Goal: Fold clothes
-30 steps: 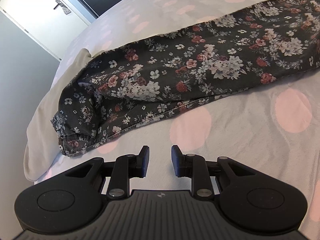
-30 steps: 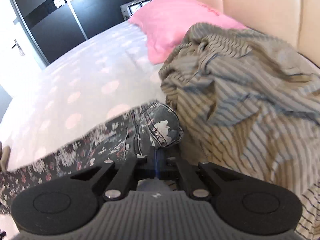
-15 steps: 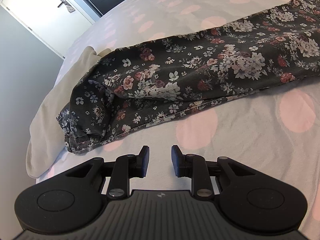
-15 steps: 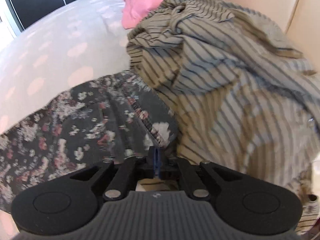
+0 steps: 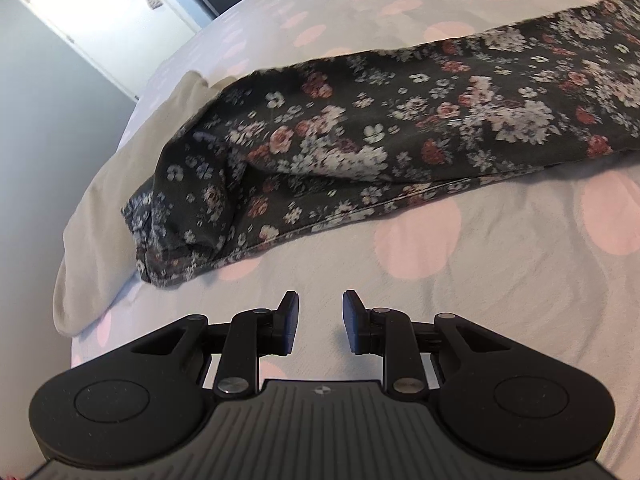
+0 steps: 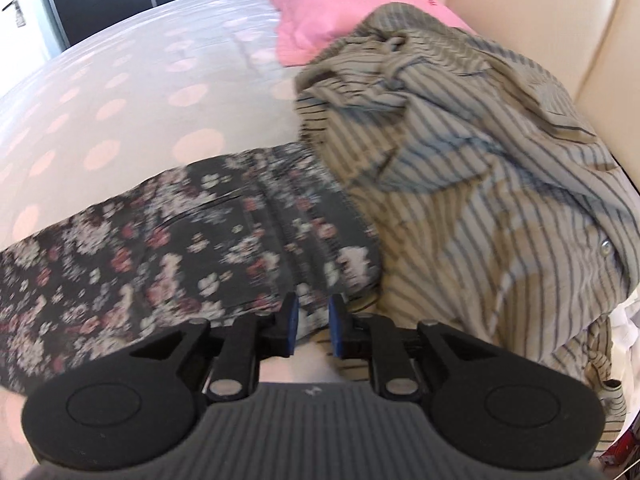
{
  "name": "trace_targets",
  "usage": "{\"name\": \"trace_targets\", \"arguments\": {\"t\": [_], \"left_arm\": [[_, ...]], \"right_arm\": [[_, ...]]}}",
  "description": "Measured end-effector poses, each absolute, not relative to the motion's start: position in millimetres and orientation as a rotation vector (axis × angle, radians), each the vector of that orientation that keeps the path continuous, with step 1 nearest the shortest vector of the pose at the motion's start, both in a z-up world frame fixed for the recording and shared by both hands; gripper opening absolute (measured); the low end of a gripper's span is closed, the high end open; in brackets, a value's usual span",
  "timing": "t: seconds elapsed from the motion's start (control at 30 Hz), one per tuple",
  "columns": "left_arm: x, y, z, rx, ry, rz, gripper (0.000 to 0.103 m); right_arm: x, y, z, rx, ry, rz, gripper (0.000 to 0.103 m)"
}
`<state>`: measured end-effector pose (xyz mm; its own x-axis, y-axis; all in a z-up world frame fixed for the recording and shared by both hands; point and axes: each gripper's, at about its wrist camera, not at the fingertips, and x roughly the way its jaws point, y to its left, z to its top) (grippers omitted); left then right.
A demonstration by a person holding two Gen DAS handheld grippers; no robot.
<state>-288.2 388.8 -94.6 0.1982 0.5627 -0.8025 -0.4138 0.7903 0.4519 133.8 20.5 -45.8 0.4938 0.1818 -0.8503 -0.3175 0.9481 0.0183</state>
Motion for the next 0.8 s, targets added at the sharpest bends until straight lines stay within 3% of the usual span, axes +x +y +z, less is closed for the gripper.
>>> {"name": "trace_targets", "arguments": {"t": [0.8], "left_arm": [[-327, 529, -99, -0.058, 1.002, 0.854, 0.026]], "right_arm": [[78, 121, -85, -0.376, 1.078, 0.511, 0.027]]}}
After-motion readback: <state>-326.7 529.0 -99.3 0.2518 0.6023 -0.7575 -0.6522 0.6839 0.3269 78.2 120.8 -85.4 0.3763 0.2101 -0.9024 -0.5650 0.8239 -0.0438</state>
